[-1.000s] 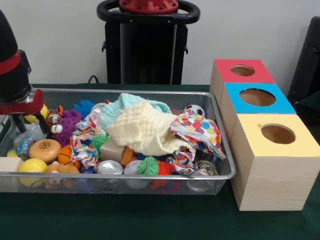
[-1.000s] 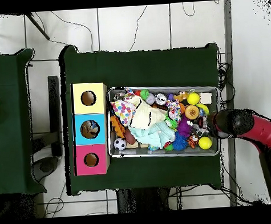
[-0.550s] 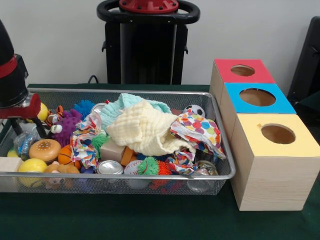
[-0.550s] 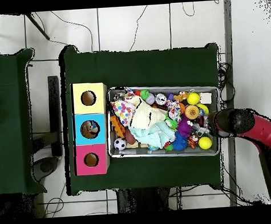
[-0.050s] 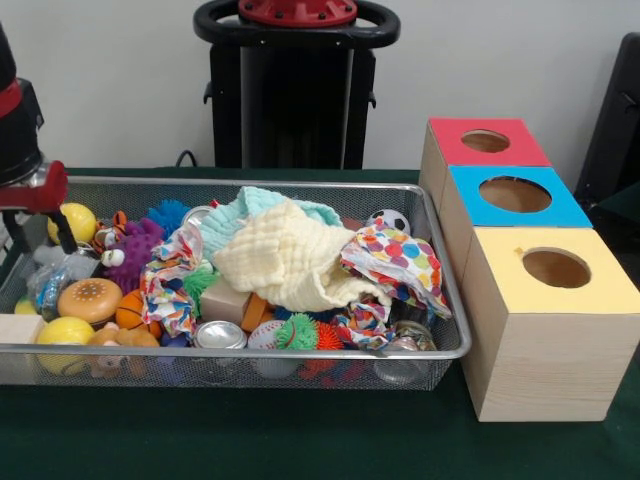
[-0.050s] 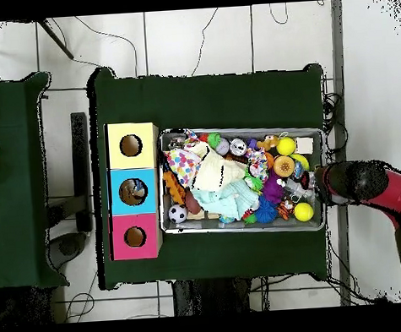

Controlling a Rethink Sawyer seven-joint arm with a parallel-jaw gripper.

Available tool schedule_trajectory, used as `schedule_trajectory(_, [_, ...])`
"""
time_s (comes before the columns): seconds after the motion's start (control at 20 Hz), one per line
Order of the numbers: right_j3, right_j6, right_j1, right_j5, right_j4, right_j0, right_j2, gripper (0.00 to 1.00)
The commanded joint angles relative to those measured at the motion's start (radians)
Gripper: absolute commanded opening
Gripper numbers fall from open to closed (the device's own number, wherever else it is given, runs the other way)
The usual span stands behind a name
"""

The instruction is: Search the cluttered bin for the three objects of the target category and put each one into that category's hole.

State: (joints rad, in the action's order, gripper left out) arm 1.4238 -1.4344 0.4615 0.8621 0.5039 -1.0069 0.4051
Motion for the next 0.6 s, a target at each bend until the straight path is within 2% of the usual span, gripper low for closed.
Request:
schedule_trajectory(0.05, [0.029,0.107,0.006,0.1,-0.008,0.02,0.027,1.0])
schedule_trajectory(0.3, [-0.099,0.12,-0.128,0.07,0.02,0.044,0.031,1.0])
schedule_trajectory(0.45, [-0.136,0.124,-0.181,0.041,0.023,0.047,0.037,1.0])
schedule_trajectory(0.6, [-0.145,0.122,-0.198,0.032,0.017,0.049,0.039,1.0])
